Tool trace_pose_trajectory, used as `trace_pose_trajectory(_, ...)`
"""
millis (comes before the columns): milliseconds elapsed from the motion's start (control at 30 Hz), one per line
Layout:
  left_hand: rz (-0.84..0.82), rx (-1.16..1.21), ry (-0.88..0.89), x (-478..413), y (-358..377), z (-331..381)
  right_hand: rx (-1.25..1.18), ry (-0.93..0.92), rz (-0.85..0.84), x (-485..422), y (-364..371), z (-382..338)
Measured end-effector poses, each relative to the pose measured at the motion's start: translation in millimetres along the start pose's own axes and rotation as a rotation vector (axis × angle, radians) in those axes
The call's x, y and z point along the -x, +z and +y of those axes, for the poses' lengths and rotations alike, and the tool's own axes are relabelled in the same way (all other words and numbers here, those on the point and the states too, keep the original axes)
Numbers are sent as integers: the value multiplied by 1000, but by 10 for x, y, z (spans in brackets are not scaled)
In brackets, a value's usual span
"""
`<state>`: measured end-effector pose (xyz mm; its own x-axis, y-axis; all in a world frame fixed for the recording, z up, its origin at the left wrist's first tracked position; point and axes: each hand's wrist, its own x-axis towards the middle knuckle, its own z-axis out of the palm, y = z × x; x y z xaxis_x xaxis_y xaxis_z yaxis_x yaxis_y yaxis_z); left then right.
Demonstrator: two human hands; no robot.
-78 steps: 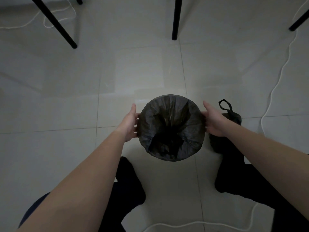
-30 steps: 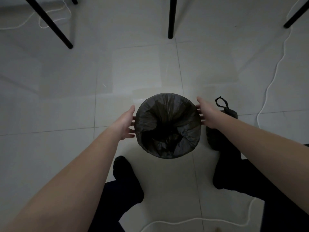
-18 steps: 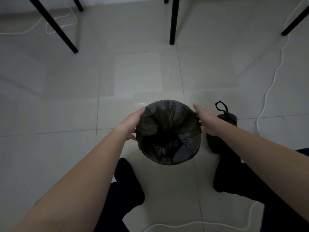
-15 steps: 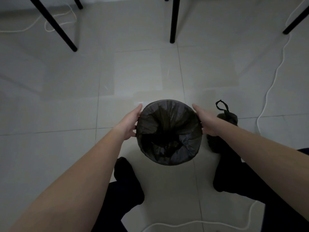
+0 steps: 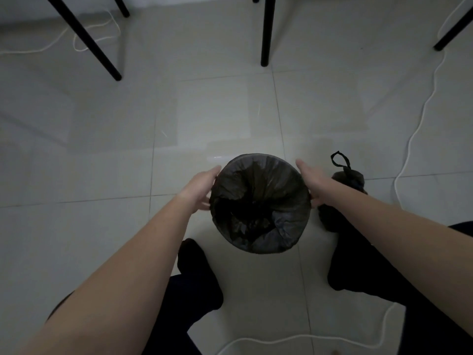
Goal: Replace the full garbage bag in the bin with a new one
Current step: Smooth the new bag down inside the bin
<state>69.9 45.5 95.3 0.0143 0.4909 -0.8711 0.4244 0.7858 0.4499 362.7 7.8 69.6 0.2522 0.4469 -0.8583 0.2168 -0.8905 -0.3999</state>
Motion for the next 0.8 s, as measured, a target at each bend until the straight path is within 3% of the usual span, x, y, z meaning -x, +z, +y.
trace_pose_trajectory(67,58,224,106,-33,-5,47,42,55,23,26,-50,49)
trace_pose_trajectory(100,107,222,145,-25,-17,82,58,41,52,16,-84,66)
trace_pose_trajectory(200,240,-191,98,18,-98,122,67,-84,156,-28,-134,57)
trace_pose_trajectory(267,74,-337,-63,107,-88,97,-21,-86,116,-9,-99,48)
trace_pose_trajectory(367,-137,-201,-153,160,2,51,-89,-24,54,47,-21,86)
trace_pose_trajectory(567,17,321,97,-44,-15,90,-196,279,-99,44,45,344)
trace_pose_trajectory(667,131,6,-13,-27,-162,97,-139,91,85,-13,3,350)
trace_pose_trajectory(733,54,-254,-149,59,-193,53,-178,-44,140,-8,8,278)
trace_pose_trajectory(800,-82,-220,-224,126,-143,13,-241,-53,84,0,27,224)
